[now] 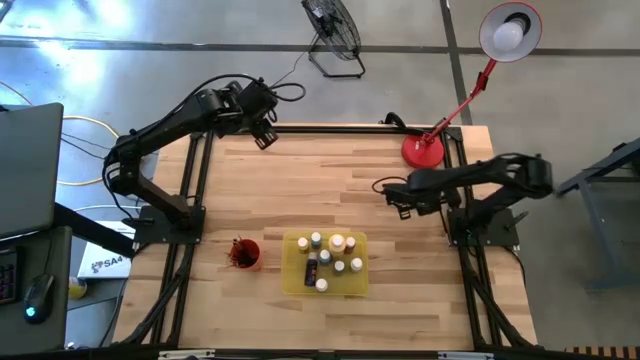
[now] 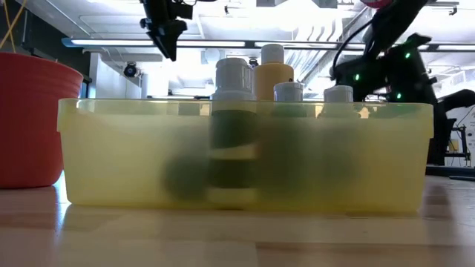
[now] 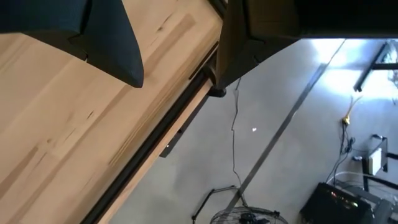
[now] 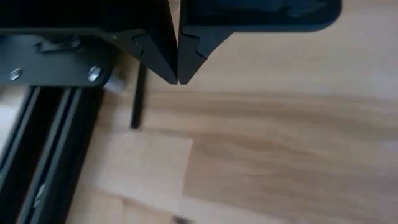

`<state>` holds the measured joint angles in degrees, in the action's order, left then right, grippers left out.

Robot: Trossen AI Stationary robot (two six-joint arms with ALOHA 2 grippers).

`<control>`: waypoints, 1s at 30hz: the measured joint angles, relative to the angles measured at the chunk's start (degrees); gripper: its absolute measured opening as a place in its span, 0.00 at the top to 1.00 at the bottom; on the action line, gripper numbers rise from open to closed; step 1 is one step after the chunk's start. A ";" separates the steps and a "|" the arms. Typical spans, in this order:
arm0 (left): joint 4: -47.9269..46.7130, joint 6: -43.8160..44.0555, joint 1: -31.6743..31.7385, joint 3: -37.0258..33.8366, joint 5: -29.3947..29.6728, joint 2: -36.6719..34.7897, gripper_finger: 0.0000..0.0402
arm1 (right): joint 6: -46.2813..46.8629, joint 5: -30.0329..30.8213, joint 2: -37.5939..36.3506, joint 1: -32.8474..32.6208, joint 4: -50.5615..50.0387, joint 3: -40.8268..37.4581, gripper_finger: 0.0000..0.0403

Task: Pick & Place Paint Supplies
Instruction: Put the silver paintbrush into the orange cup

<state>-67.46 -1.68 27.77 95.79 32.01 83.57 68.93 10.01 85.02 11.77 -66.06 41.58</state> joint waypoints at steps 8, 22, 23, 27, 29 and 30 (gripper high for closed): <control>0.02 -2.61 0.00 0.00 0.00 0.00 0.51 | -1.90 8.53 5.29 1.76 -6.24 3.22 1.00; 0.00 -2.59 0.01 0.02 -0.02 0.00 0.51 | -6.52 6.09 5.41 10.54 -7.88 3.25 1.00; -0.01 -2.61 0.01 0.02 -0.03 0.00 0.51 | -7.36 5.98 5.41 11.20 -7.22 3.09 1.00; -0.02 -2.59 0.00 0.02 -0.05 0.00 0.51 | -10.13 4.01 5.41 13.24 -5.53 1.00 1.00; -0.02 -2.59 0.02 0.02 -0.05 0.00 0.51 | -10.86 3.61 5.41 13.76 -5.56 0.24 1.00; -0.02 -2.59 0.01 0.02 -0.05 0.00 0.51 | -11.37 3.51 5.41 13.96 -5.74 -0.08 1.00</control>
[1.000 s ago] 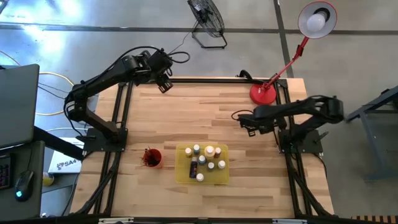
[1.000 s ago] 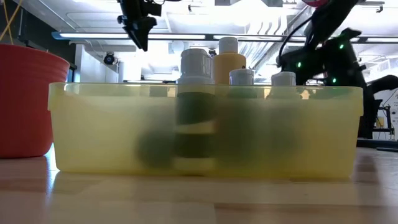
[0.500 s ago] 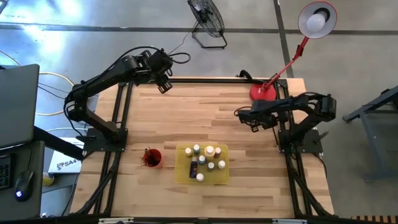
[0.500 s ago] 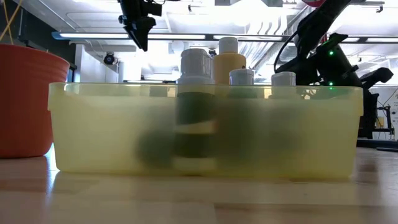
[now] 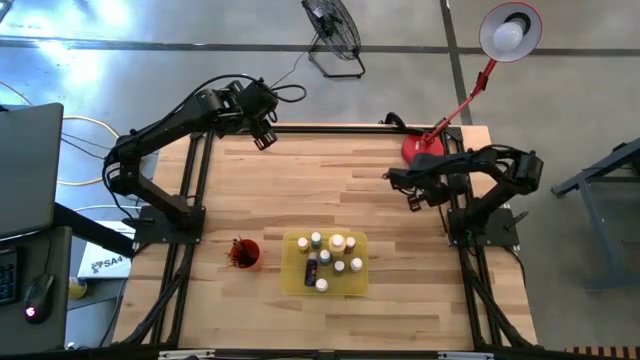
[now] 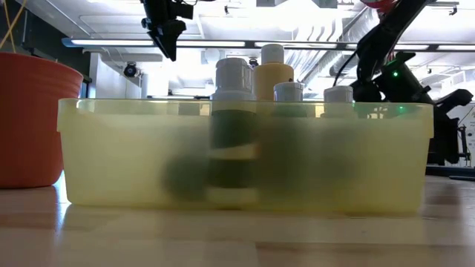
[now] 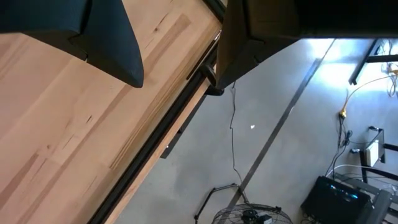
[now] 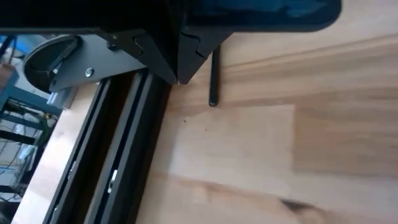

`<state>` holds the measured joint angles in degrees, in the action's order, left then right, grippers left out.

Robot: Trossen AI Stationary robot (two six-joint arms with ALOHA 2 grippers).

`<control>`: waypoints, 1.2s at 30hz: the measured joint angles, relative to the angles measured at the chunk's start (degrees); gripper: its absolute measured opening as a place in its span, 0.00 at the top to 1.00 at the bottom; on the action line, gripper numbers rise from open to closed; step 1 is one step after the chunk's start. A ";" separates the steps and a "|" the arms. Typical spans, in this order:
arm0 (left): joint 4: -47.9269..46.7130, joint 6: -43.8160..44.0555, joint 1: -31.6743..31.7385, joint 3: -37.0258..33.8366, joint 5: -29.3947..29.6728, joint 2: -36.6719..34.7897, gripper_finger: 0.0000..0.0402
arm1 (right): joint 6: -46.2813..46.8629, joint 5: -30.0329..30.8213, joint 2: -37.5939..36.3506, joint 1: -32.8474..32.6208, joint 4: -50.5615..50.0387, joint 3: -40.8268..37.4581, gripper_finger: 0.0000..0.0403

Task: Pick & Place Paint Supplies
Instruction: Put the silver paintbrush into the orange cup

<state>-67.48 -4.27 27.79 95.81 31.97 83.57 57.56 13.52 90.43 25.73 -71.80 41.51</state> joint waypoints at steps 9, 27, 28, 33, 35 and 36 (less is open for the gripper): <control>0.02 0.01 -0.01 0.00 -0.02 0.00 0.51 | -3.41 -0.60 0.00 1.47 4.82 -3.88 1.00; 0.09 0.04 -0.02 0.00 -0.01 0.00 0.51 | -6.79 -9.22 -0.02 1.25 12.82 -4.45 1.00; 0.09 0.04 -0.02 0.00 0.00 0.00 0.51 | -6.87 -9.98 -0.02 1.25 12.99 -3.95 1.00; 0.10 0.04 -0.02 0.00 0.00 0.00 0.51 | -7.88 -13.99 -0.02 1.21 14.07 -1.18 1.00; 0.11 0.04 -0.02 0.00 0.00 0.00 0.51 | -8.33 -15.38 -0.02 1.17 14.68 0.21 1.00; 0.11 0.04 -0.02 0.00 -0.01 0.00 0.51 | -8.74 -15.93 -0.02 1.17 14.99 0.86 1.00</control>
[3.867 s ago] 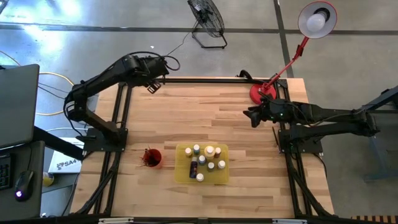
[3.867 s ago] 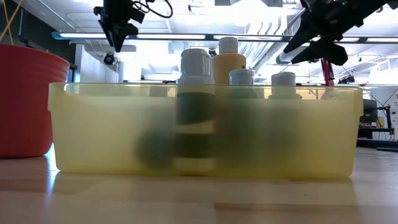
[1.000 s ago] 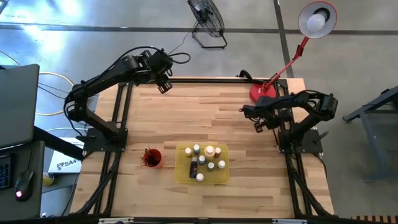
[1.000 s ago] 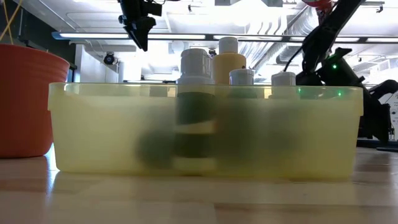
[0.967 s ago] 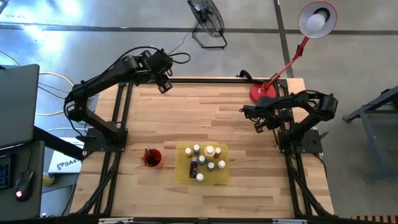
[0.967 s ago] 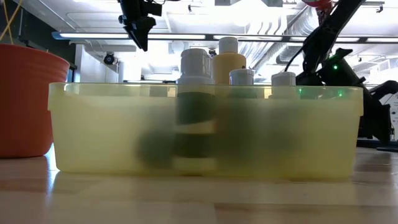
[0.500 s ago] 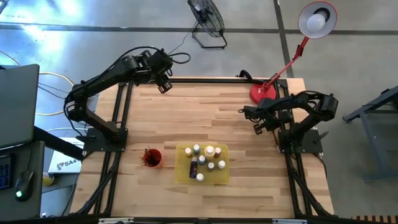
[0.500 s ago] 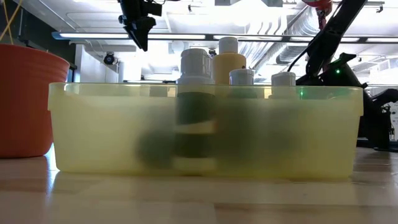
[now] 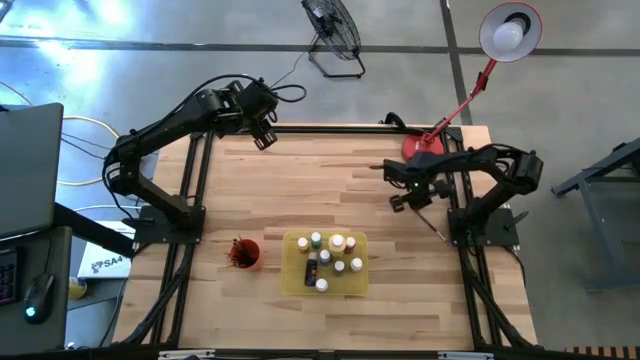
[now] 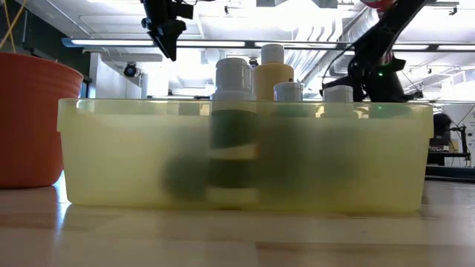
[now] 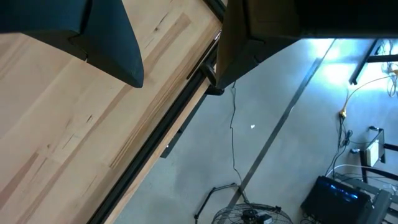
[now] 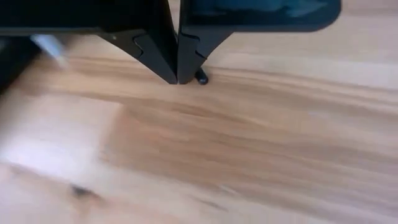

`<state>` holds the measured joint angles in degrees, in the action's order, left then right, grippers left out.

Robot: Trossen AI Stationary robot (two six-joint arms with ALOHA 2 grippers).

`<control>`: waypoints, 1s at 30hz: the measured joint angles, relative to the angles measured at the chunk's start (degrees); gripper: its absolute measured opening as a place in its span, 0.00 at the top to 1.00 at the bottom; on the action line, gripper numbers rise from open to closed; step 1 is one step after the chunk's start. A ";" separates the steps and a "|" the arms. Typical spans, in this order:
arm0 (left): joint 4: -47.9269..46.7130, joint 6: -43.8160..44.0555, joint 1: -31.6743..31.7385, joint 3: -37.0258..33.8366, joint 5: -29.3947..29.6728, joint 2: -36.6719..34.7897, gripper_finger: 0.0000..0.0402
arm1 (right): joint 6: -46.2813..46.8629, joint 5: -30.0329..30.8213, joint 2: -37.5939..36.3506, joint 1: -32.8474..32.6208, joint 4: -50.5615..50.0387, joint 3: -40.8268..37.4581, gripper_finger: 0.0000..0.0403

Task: Pick & Place Paint Supplies
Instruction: Put the silver paintbrush into the orange cup

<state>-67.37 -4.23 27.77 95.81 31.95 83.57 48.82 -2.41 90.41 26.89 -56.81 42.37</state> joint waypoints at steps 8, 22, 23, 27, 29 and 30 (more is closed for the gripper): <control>-0.02 0.00 0.00 0.00 0.01 0.00 0.51 | -1.45 -1.10 -0.12 -0.39 -0.91 5.65 1.00; -0.02 0.02 0.00 0.00 0.01 0.00 0.51 | -19.13 -10.06 -2.10 -3.93 -27.90 13.53 1.00; -0.02 0.02 0.00 0.00 0.01 0.00 0.51 | -20.33 -9.95 -2.12 -4.64 -29.18 13.53 1.00; -0.06 0.02 0.00 0.00 0.01 0.00 0.51 | -23.59 -11.64 -2.12 -8.25 -29.18 13.51 0.97; -0.07 0.02 0.01 0.00 0.01 0.00 0.51 | -23.63 -11.72 -2.12 -10.51 -28.11 13.51 0.92; -0.07 0.02 0.01 0.00 0.01 0.00 0.51 | -23.63 -11.67 -2.13 -11.71 -27.48 13.51 0.89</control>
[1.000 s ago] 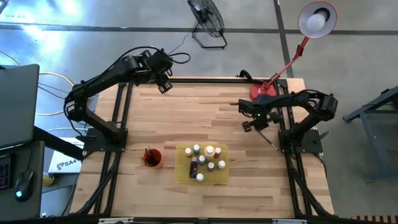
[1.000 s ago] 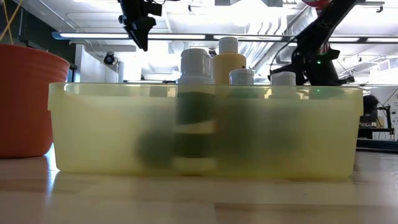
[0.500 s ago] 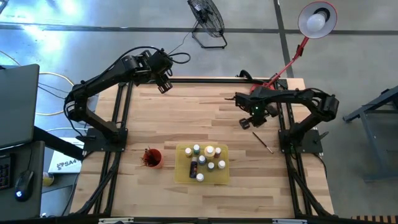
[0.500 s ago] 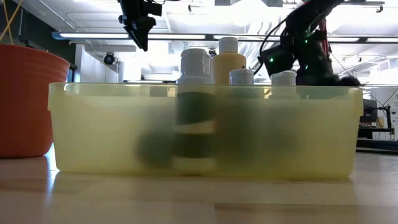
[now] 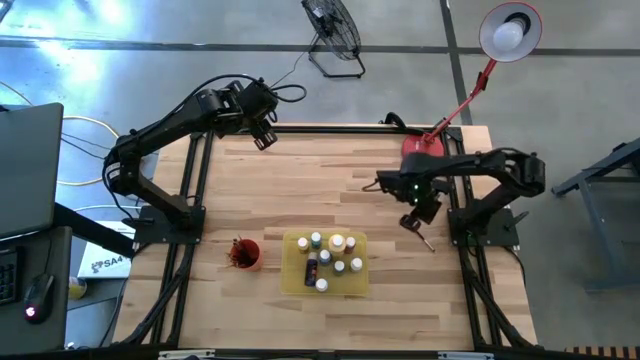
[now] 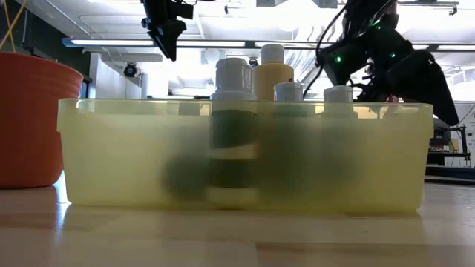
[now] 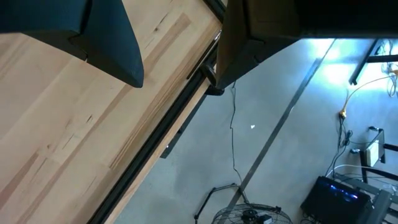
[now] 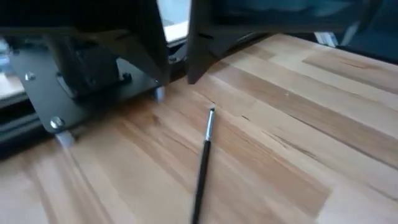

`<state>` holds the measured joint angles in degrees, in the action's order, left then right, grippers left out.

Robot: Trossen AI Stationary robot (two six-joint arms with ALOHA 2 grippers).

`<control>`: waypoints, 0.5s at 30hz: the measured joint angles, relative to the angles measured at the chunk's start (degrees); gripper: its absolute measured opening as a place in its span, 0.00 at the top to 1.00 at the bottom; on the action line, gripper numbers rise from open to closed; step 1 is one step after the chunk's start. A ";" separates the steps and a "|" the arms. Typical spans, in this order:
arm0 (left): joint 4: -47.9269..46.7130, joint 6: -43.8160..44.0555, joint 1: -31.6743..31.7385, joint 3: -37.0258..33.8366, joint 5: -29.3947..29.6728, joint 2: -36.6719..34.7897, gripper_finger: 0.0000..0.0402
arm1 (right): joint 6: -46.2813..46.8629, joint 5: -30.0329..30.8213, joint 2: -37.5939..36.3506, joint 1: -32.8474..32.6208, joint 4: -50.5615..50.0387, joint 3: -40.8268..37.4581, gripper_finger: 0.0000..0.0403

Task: Pick & Place Paint Supplies
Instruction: Put the silver paintbrush into the orange cup

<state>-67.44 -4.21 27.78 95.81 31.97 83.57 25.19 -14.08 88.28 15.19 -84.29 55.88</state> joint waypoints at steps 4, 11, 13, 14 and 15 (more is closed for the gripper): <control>0.02 0.00 -0.01 0.00 0.00 0.00 0.51 | 0.60 -0.10 0.01 -4.61 1.38 -0.01 0.73; 0.00 0.41 -0.01 0.00 -0.02 0.00 0.51 | 3.66 -4.41 -0.34 -10.38 5.33 -4.67 0.60; 0.02 0.96 -0.01 0.00 -0.02 0.00 0.51 | 5.03 -5.04 -0.32 -11.55 8.07 -6.88 0.62; 0.00 1.23 -0.01 0.00 -0.02 0.00 0.51 | 5.64 -5.41 -0.32 -12.16 9.32 -8.05 0.62; 0.00 1.44 -0.01 0.00 -0.02 0.00 0.51 | 6.35 -5.22 -0.32 -12.79 10.09 -9.17 0.63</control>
<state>-67.44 -2.77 27.77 95.81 31.94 83.57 31.54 -19.30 87.96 2.40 -74.20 46.70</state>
